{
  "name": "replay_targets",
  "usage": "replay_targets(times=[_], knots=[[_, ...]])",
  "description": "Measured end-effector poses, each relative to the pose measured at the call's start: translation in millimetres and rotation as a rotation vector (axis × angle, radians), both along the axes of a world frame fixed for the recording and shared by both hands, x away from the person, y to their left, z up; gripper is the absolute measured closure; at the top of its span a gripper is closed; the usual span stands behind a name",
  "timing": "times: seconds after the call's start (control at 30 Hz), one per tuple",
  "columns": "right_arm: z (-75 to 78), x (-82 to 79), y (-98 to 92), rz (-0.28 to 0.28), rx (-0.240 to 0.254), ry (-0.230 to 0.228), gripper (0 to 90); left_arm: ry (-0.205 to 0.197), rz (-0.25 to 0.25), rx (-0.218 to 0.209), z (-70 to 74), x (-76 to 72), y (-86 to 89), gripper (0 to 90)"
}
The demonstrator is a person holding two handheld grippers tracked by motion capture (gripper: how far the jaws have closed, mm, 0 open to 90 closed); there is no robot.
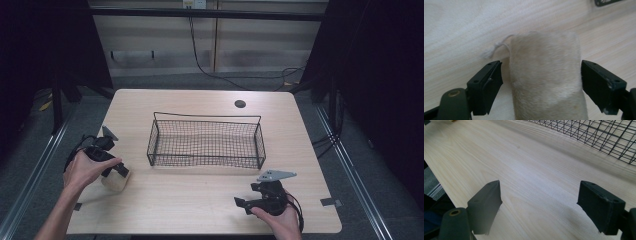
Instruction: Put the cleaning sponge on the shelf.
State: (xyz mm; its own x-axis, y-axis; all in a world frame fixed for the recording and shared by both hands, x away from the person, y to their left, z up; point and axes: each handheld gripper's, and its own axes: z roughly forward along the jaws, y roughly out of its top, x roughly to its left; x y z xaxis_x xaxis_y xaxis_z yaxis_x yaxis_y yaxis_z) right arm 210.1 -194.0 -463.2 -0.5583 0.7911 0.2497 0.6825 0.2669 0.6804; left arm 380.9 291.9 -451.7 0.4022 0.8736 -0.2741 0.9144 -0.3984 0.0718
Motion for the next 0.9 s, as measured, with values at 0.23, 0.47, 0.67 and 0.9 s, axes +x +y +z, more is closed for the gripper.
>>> replay_targets(times=[0.23, 0.47, 0.67, 0.9], knots=[[-0.5, 0.2, 0.7, 0.003, -0.001, 0.004, 18.4, 0.013, -0.005, -0.01, -5.0, 1.6, 0.5, 29.0], [-1.1, 0.5, 1.3, 0.004, -0.002, 0.007, 18.4, 0.044, -0.022, -0.024, -4.0, 2.2, 0.6, 29.4], [-1.2, 0.6, 0.8, 0.005, -0.002, 0.005, 18.4, 0.036, -0.034, -0.05, 2.2, 0.1, 0.2, 29.5], [-0.5, -0.3, 0.1, -0.002, -0.001, 0.012, 18.5, 0.03, -0.025, -0.084, 9.9, -2.8, 1.9, 29.6]])
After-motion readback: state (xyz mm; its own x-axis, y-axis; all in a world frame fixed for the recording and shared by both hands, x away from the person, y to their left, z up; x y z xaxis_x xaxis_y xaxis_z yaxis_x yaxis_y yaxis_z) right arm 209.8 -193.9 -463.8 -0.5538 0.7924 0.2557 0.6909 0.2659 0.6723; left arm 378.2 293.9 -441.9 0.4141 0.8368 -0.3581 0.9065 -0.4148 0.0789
